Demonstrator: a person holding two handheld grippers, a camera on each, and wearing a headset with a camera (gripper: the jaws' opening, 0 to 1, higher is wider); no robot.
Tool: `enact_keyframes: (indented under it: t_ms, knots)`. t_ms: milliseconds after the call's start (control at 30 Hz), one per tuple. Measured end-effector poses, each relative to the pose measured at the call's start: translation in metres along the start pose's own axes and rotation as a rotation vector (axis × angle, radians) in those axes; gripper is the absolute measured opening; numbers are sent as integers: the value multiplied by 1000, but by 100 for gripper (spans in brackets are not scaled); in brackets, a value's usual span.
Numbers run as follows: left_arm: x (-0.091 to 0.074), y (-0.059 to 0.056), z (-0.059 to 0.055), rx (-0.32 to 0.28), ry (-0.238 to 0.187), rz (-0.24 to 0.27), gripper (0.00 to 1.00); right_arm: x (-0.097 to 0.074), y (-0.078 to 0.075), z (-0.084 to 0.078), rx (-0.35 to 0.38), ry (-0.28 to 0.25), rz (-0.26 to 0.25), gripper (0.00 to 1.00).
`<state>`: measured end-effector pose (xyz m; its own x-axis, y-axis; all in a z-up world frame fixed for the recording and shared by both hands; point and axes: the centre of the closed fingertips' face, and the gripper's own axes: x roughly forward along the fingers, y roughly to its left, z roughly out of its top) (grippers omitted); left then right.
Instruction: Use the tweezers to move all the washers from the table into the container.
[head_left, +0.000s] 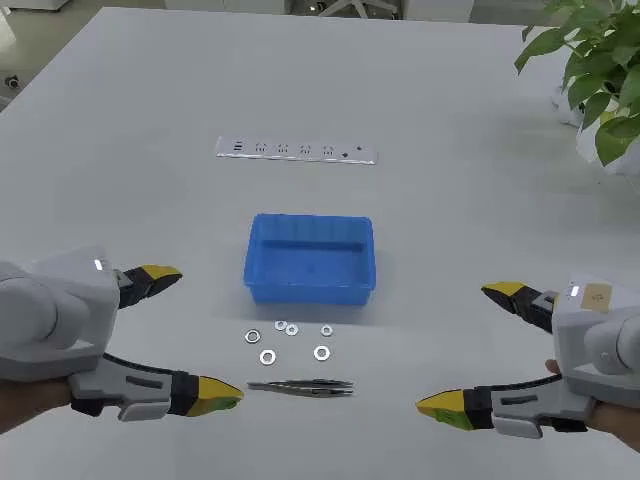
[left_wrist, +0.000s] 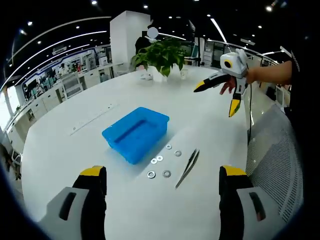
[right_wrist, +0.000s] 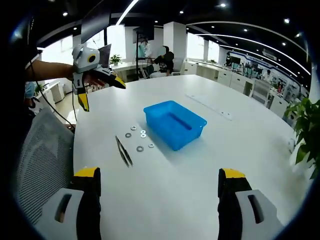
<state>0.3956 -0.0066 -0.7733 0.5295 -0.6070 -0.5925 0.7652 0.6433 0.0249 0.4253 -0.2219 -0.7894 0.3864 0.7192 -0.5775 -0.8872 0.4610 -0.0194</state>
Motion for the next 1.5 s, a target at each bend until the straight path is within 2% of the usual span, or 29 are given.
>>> enact_keyframes:
  t_ms: [1000, 1500]
  knots:
    - [-3, 1, 1, 17, -1, 1, 99, 0, -1, 4, -9, -14, 0, 98]
    - [0, 0, -4, 54, 30, -20, 99, 5, 2, 8, -36, -12, 20, 96]
